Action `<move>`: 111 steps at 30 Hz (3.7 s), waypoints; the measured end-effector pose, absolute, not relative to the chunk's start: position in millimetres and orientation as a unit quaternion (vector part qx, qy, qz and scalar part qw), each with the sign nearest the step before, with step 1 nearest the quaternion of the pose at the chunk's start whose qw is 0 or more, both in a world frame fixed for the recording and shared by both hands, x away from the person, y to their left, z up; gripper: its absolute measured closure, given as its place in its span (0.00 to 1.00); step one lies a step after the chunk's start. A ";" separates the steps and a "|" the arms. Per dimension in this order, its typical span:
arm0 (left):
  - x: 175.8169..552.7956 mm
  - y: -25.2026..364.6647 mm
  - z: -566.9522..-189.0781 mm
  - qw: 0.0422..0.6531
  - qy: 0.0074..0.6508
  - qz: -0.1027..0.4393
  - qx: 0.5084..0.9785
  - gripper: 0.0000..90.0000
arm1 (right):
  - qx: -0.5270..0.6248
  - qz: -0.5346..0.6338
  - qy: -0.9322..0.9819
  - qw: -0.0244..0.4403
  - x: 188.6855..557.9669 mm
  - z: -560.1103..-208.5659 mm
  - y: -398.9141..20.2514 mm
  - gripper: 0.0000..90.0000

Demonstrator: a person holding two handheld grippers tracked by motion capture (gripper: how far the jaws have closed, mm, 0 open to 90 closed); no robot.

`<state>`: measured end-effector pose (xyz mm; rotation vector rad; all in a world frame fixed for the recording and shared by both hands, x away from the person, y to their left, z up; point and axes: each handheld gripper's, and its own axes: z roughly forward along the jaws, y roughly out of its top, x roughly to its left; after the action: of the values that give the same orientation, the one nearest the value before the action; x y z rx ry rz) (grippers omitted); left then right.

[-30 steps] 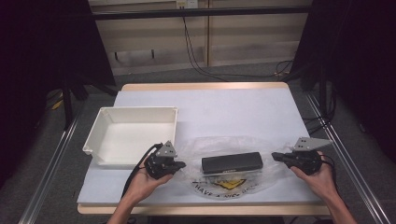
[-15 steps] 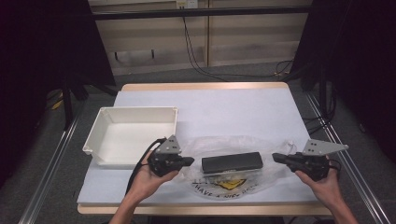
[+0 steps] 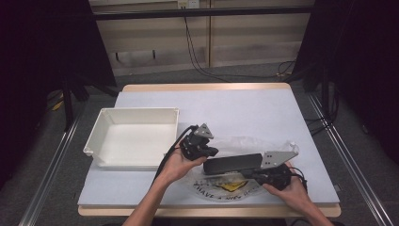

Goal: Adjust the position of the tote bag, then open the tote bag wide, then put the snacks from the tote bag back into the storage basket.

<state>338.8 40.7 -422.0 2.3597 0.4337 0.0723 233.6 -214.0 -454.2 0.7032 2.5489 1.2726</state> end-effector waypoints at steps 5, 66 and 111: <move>351.4 32.4 -432.1 0.333 0.178 0.019 0.926 1.00 | 0.236 0.418 0.872 0.093 235.7 -465.6 -202.7 1.00; 342.4 21.5 -405.4 0.375 0.109 0.029 0.920 0.77 | 0.296 0.528 0.784 0.140 197.1 -453.3 -259.1 0.56; 310.9 49.5 -419.7 0.297 0.062 0.017 0.953 0.43 | 0.353 0.542 0.745 0.165 171.1 -455.2 -303.6 0.01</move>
<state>310.9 49.5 -419.7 2.5332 0.1645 0.0455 171.1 -303.6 -455.2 1.0057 2.1214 1.5425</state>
